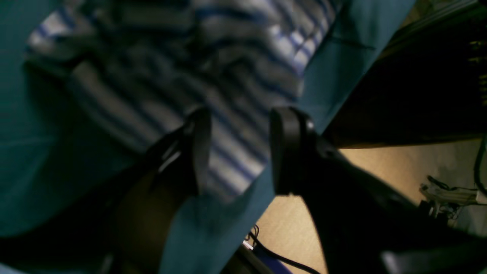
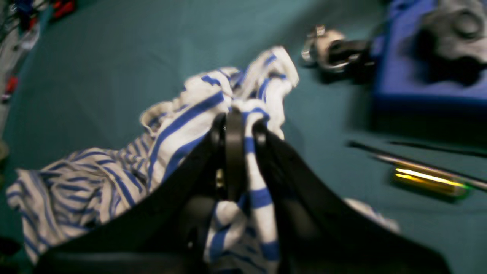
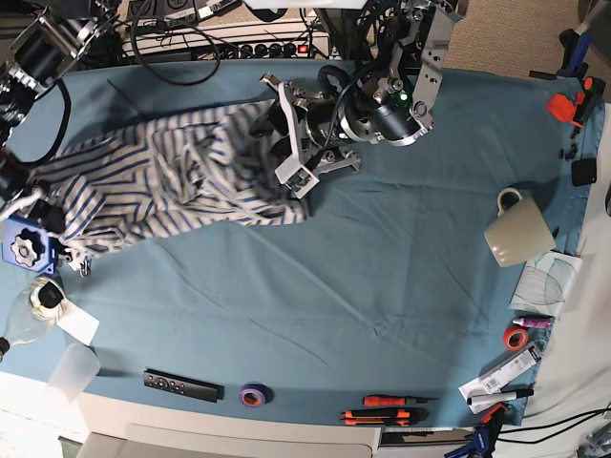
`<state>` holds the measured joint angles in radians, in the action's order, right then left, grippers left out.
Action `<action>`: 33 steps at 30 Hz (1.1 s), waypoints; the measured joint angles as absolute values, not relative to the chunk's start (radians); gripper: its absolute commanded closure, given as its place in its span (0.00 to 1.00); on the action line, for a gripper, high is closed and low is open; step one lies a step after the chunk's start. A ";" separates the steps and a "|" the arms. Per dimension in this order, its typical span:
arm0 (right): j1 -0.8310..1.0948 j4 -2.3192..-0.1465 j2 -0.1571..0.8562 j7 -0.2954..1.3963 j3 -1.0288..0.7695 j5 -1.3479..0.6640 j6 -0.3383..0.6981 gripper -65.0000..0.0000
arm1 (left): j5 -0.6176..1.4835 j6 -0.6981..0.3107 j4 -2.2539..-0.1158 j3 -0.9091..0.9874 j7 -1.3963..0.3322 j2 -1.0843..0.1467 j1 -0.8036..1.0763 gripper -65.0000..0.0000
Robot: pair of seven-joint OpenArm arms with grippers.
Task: Fold the T-shirt properly
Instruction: 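Lift the collar end with the right gripper and fold it over the shirt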
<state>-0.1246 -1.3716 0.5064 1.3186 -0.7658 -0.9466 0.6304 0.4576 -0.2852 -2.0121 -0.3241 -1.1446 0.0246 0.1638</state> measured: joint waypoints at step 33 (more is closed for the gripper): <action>-0.161 -1.466 0.539 1.423 -0.335 -1.445 0.697 1.00 | 0.276 -0.262 -2.218 -0.320 -1.121 -0.053 0.302 0.59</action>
